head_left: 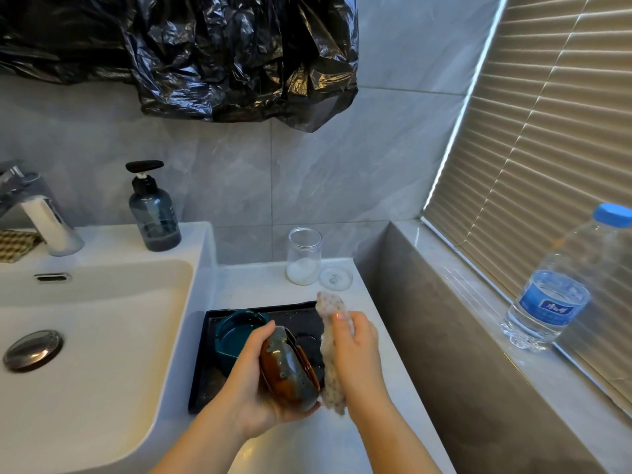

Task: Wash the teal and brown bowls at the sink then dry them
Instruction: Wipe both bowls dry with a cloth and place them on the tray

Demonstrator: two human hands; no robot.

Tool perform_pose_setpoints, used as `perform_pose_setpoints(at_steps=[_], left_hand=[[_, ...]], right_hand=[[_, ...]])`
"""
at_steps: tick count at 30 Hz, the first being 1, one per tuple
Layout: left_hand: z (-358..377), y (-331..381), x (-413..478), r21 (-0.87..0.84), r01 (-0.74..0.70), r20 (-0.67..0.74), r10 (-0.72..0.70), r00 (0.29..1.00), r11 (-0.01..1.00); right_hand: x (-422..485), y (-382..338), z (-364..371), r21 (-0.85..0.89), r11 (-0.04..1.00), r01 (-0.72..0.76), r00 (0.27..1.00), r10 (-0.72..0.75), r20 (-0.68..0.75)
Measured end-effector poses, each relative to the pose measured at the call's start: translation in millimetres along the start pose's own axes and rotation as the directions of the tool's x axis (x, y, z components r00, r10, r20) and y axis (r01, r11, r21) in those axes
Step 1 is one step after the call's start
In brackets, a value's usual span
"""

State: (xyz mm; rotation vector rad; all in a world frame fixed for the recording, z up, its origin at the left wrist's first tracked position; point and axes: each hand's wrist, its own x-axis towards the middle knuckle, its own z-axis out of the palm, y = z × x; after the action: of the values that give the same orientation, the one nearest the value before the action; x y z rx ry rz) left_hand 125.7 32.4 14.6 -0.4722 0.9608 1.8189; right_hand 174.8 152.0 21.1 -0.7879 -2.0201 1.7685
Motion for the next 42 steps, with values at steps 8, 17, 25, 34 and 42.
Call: perform_pose_setpoints(at_steps=[8, 17, 25, 34, 42], left_hand=[[16.5, -2.7, -12.9, 0.297, -0.209, -0.057, 0.236, 0.97, 0.932], [10.5, 6.0, -14.5, 0.186, -0.193, -0.094, 0.213, 0.972, 0.963], [10.7, 4.9, -13.4, 0.241, -0.23, -0.053, 0.249, 0.967, 0.943], [1.5, 17.6, -9.0, 0.069, -0.093, 0.009, 0.093, 0.996, 0.993], [-4.8, 1.2, -9.1, 0.207, -0.289, 0.141, 0.264, 0.954, 0.935]], right_hand=[[-8.3, 8.6, 37.6, 0.224, 0.924, -0.311, 0.944, 0.272, 0.188], [-28.4, -11.8, 7.6, 0.087, 0.987, -0.132, 0.871, 0.074, 0.486], [-29.3, -8.6, 7.7, 0.138, 0.982, -0.132, 0.853, 0.042, 0.521], [-17.6, 13.8, 0.7, -0.234, 0.862, 0.45, 0.767, -0.238, 0.596], [-23.2, -2.1, 7.7, -0.062, 0.987, 0.146, 0.857, -0.095, 0.506]])
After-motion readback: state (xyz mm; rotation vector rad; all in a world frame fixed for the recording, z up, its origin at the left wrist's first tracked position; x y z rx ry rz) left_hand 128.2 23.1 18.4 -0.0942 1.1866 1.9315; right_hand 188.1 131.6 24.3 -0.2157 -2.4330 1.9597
